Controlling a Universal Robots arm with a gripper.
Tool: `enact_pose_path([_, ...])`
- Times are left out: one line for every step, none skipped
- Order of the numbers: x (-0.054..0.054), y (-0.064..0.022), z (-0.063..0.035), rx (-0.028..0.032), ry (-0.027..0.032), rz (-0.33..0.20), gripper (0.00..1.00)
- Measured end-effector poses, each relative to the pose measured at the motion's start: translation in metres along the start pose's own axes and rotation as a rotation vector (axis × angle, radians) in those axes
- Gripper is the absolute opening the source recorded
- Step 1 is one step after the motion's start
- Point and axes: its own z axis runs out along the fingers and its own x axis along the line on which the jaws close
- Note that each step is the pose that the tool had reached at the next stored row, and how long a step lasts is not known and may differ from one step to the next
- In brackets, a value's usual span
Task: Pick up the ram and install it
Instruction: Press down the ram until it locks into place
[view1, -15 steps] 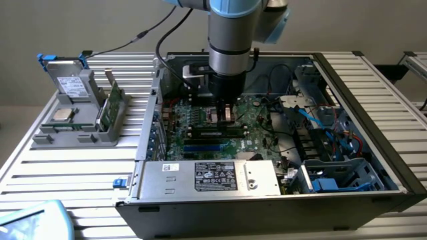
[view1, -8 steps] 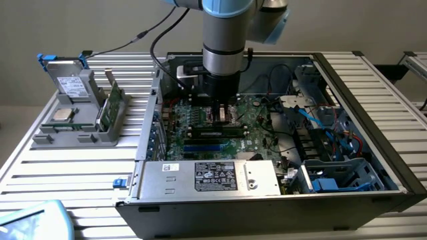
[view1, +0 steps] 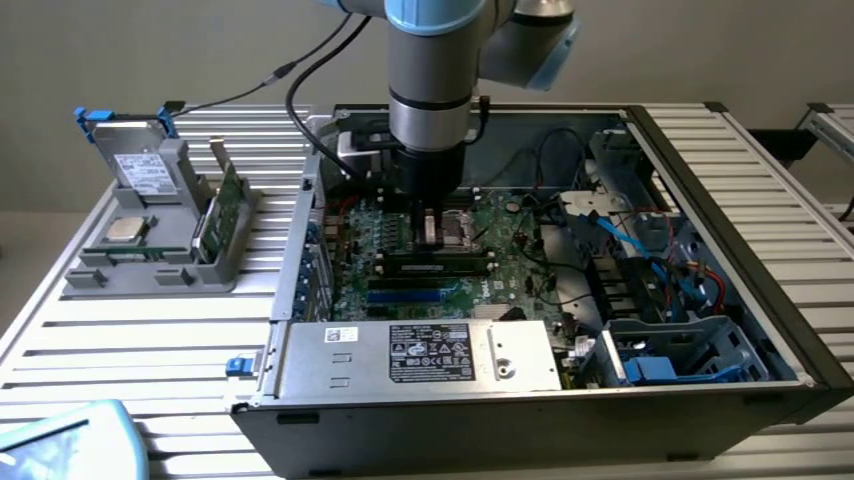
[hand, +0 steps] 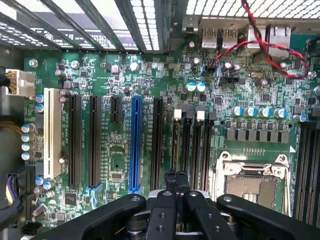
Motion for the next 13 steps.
enact_pose_path([-0.0001,0.0015,0.0,0.0001,0.0,0.0,0.11])
enact_pose_path([-0.0001,0.003,0.0,0.0002,0.0,0.0,0.11])
enact_pose_path([-0.0002,0.0045,0.0001,0.0004,0.0,0.0,0.11])
enact_pose_path([-0.0002,0.0061,0.0001,0.0007,0.0,0.0,0.11])
enact_pose_path([-0.0003,0.0075,0.0001,0.0009,0.0,0.0,0.11])
enact_pose_path([-0.0004,0.0085,0.0001,0.0011,0.0,0.0,0.11])
enact_pose_path([-0.0004,0.0091,0.0001,0.0012,0.0,0.0,0.11])
enact_pose_path([-0.0004,0.0092,0.0001,0.0012,-0.0001,0.0,0.11])
enact_pose_path([-0.0004,0.0093,0.0002,0.0013,-0.0002,0.0,0.11])
enact_pose_path([-0.0003,0.0095,0.0006,0.0014,-0.0002,0.0,0.11])
enact_pose_path([-0.0003,0.0098,0.0012,0.0016,0.0,0.0,0.11])
enact_pose_path([-0.0003,0.01,0.0017,0.0017,-0.0001,0.0,0.11])
enact_pose_path([-0.0003,0.0102,0.0023,0.002,-0.0003,0.0,0.11])
